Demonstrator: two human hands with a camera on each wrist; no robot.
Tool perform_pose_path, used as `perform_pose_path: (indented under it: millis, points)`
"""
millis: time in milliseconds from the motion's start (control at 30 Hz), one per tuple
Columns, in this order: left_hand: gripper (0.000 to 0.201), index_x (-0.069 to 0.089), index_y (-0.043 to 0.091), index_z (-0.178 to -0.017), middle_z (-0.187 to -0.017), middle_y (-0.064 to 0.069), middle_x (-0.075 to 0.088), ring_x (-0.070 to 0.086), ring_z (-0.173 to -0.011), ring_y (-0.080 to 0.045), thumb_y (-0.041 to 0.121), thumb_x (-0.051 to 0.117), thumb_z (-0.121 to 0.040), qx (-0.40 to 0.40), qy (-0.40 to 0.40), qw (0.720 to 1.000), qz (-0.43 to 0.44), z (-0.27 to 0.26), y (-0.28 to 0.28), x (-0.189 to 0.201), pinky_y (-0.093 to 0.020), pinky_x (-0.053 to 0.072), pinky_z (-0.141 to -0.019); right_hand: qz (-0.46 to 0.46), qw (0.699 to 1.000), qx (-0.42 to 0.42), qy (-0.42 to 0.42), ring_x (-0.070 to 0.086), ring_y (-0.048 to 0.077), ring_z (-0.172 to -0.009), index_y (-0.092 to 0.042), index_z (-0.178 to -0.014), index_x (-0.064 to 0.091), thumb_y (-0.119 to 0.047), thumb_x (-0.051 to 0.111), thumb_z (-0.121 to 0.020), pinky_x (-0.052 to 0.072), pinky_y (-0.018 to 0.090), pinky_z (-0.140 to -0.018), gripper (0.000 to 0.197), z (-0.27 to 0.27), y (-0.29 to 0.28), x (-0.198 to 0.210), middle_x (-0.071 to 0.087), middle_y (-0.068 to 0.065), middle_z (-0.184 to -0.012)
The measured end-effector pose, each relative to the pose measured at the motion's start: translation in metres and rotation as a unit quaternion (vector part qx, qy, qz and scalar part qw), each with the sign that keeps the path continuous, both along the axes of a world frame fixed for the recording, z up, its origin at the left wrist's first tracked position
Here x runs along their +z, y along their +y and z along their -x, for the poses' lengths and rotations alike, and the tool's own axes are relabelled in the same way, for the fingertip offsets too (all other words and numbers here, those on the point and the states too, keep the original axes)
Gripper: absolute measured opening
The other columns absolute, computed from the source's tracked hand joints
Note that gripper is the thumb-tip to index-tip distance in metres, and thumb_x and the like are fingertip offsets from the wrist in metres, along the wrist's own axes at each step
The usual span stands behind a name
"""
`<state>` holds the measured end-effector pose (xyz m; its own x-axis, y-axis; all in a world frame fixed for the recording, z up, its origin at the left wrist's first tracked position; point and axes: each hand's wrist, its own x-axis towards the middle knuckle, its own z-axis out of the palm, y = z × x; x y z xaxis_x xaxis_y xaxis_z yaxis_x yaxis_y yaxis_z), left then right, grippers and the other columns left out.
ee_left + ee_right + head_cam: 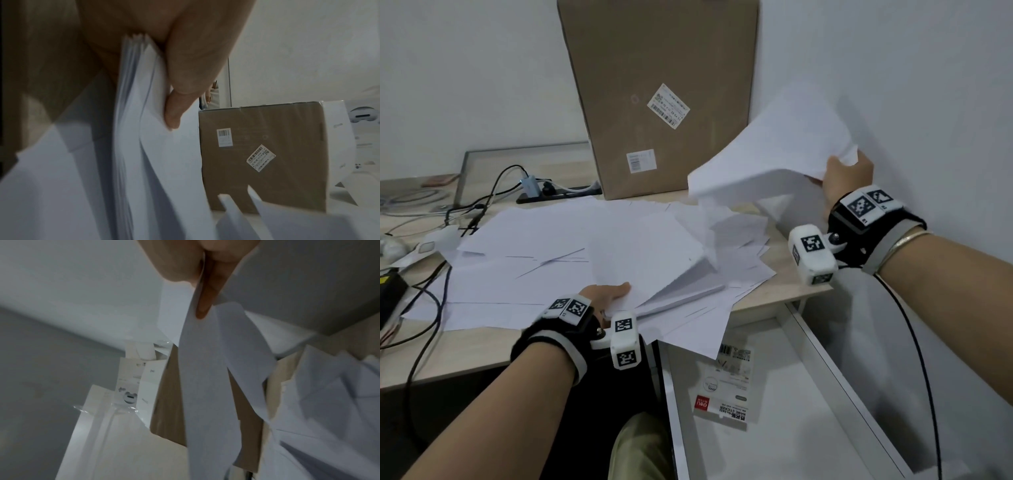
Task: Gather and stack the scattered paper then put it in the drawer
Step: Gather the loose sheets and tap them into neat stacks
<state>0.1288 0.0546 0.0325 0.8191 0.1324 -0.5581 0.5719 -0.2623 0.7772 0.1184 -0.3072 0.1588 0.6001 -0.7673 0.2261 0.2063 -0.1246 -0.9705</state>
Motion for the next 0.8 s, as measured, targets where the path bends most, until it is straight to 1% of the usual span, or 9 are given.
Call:
perform_pose_path:
  millis: [133,200,333,400,500,600,667,700,800]
  points:
    - [0.049,0.052,-0.004,-0.119,-0.110,-0.019,0.061,0.058,-0.095,-0.032,0.026,0.070,-0.085,0.005,0.001,1.000,0.009,0.001,0.000,-0.001,-0.041,0.049,-0.085,-0.060,0.997,0.007,-0.050,0.069,0.028,-0.091,-0.013,-0.113,0.066,-0.004,0.042,-0.079,0.059,0.040,-0.079,0.043,-0.007,0.010,0.024,0.070,0.005,-0.101]
    - [0.049,0.052,-0.006,-0.119,-0.117,-0.019,0.062,0.060,-0.101,-0.034,0.024,0.070,-0.085,0.009,-0.002,1.000,0.024,0.001,0.001,0.000,-0.043,0.048,-0.093,-0.124,0.987,0.033,-0.098,0.069,0.031,-0.087,-0.012,-0.111,0.061,0.003,0.040,-0.084,0.061,0.035,-0.070,0.038,-0.008,0.017,0.033,0.068,0.004,-0.096]
    - [0.051,0.051,-0.004,-0.126,-0.124,-0.022,0.061,0.060,-0.109,-0.037,0.021,0.070,-0.086,0.021,-0.003,0.998,0.061,-0.001,0.003,-0.004,-0.049,0.047,-0.096,-0.174,0.970,0.104,-0.137,0.064,0.026,-0.088,-0.007,-0.130,0.052,0.008,0.041,-0.090,0.060,0.027,-0.062,0.043,-0.010,0.039,0.027,0.062,0.009,-0.108]
    - [0.046,0.052,-0.006,-0.124,-0.113,-0.021,0.064,0.062,-0.093,-0.034,0.019,0.067,-0.088,0.016,-0.004,0.997,0.071,0.001,0.002,-0.004,-0.045,0.051,-0.085,-0.179,0.968,0.127,-0.126,0.063,0.024,-0.086,-0.003,-0.130,0.052,0.006,0.043,-0.092,0.059,0.025,-0.061,0.041,-0.011,0.048,0.009,0.060,0.006,-0.103]
    - [0.026,0.057,-0.005,-0.103,-0.104,-0.017,0.062,0.056,-0.072,-0.027,0.019,0.060,-0.093,0.013,-0.007,0.997,0.078,-0.002,0.002,-0.009,-0.038,0.048,-0.066,-0.179,0.969,0.156,-0.065,0.066,0.023,-0.081,-0.001,-0.124,0.056,0.003,0.048,-0.092,0.060,0.026,-0.065,0.033,-0.011,0.057,-0.027,0.062,0.002,-0.090]
    - [0.047,0.054,-0.002,-0.122,-0.087,-0.011,0.065,0.061,-0.067,-0.026,0.037,0.052,-0.096,0.029,-0.027,0.996,0.077,-0.006,0.006,-0.013,-0.033,0.049,-0.057,-0.126,0.975,0.175,0.041,0.065,0.022,-0.074,0.001,-0.115,0.061,0.005,0.047,-0.090,0.060,0.025,-0.062,0.029,-0.010,0.056,-0.060,0.063,0.002,-0.083]
    - [0.057,0.054,0.005,-0.119,-0.079,-0.010,0.068,0.067,-0.059,-0.026,0.055,0.044,-0.094,0.040,-0.019,0.995,0.089,-0.009,0.010,-0.014,-0.029,0.054,-0.050,-0.127,0.971,0.181,0.086,0.062,0.022,-0.068,0.005,-0.118,0.059,0.009,0.043,-0.090,0.057,0.021,-0.051,0.033,-0.008,0.053,-0.073,0.063,0.007,-0.085]
    - [0.064,0.056,0.006,-0.116,-0.085,-0.011,0.069,0.070,-0.064,-0.026,0.064,0.042,-0.089,0.039,-0.014,0.994,0.104,-0.011,0.012,-0.015,-0.030,0.056,-0.053,-0.128,0.969,0.186,0.103,0.062,0.023,-0.066,0.006,-0.119,0.058,0.010,0.041,-0.090,0.055,0.020,-0.047,0.034,-0.007,0.052,-0.078,0.062,0.008,-0.086]
    - [0.110,0.061,0.007,-0.120,-0.109,-0.013,0.063,0.061,-0.099,-0.029,0.090,0.060,-0.049,0.010,0.026,0.997,0.078,-0.035,0.031,-0.038,-0.041,0.047,-0.092,-0.103,0.959,0.216,0.148,0.061,0.025,-0.071,0.009,-0.122,0.055,0.012,0.041,-0.089,0.053,0.018,-0.043,0.036,-0.005,0.056,-0.086,0.060,0.015,-0.103]
